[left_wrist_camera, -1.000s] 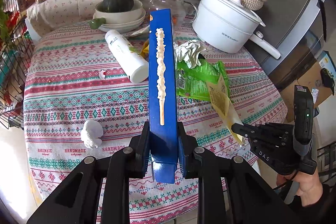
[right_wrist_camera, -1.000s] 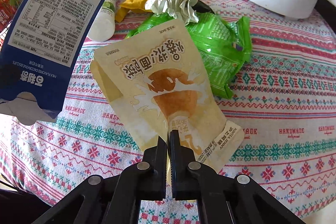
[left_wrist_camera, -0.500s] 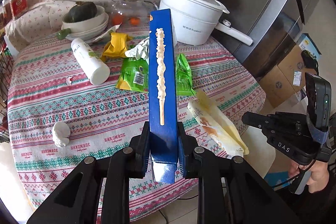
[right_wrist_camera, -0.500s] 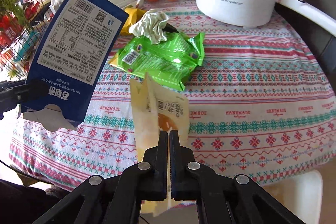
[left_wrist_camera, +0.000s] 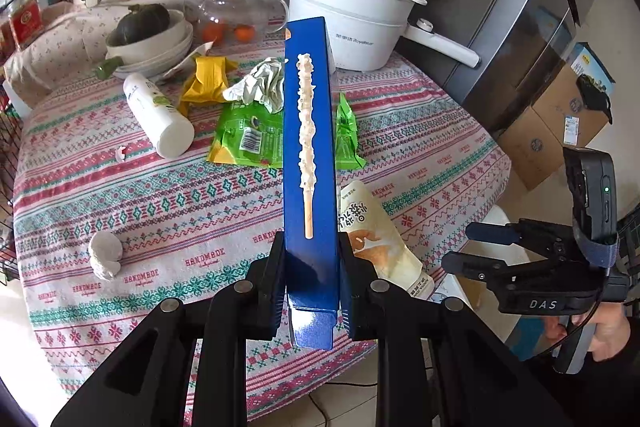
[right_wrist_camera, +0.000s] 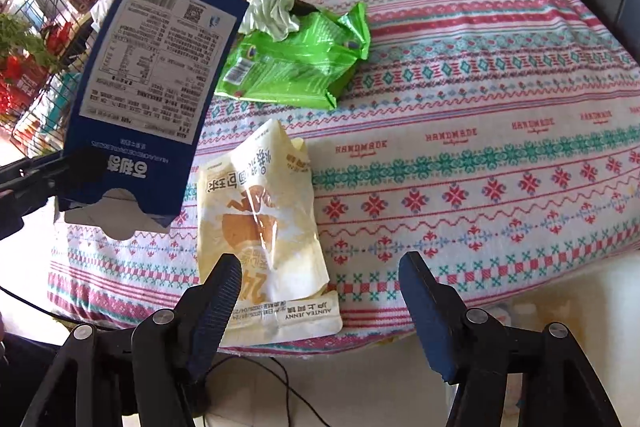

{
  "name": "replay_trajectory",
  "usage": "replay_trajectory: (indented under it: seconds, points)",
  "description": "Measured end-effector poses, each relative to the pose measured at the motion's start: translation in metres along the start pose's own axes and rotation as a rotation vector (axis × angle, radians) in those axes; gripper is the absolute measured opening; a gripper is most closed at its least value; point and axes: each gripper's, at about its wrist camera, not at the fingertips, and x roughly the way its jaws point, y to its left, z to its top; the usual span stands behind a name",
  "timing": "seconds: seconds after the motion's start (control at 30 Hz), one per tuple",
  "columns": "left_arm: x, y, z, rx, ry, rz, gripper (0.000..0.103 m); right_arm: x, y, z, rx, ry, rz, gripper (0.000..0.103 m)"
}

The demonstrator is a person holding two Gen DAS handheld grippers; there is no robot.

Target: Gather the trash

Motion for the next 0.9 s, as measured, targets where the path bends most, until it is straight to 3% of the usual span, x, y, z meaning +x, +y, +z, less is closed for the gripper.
replay_trajectory:
  seconds: [0.17,0.33,0.43,0.47,0.6,0.7,0.9]
  points:
    - [-0.004,0.021,-0.002,-0.033,0.007,0.026,0.024,0.045,0.006,0.017,0.002,0.066,0.048,0.07]
    - [-0.002,0.035,-0.006,-0.047,0.026,0.053,0.024,0.072,0.016,0.028,-0.024,0.084,0.015,0.068]
    - [0.001,0.039,-0.008,-0.05,0.04,0.06,0.024,0.081,0.029,0.028,-0.087,0.082,-0.026,0.054]
    - [0.002,0.04,-0.009,-0.05,0.043,0.062,0.024,0.083,0.032,0.028,-0.099,0.09,-0.034,0.039]
    - [0.004,0.038,-0.009,-0.048,0.045,0.059,0.024,0.078,0.036,0.025,-0.113,0.09,-0.027,0.02]
    - [0.003,0.032,-0.008,-0.041,0.04,0.044,0.024,0.064,0.036,0.021,-0.113,0.083,-0.009,0.013]
    - [0.002,0.015,-0.007,-0.016,0.035,0.013,0.024,0.021,0.025,0.012,-0.105,0.012,-0.015,0.01]
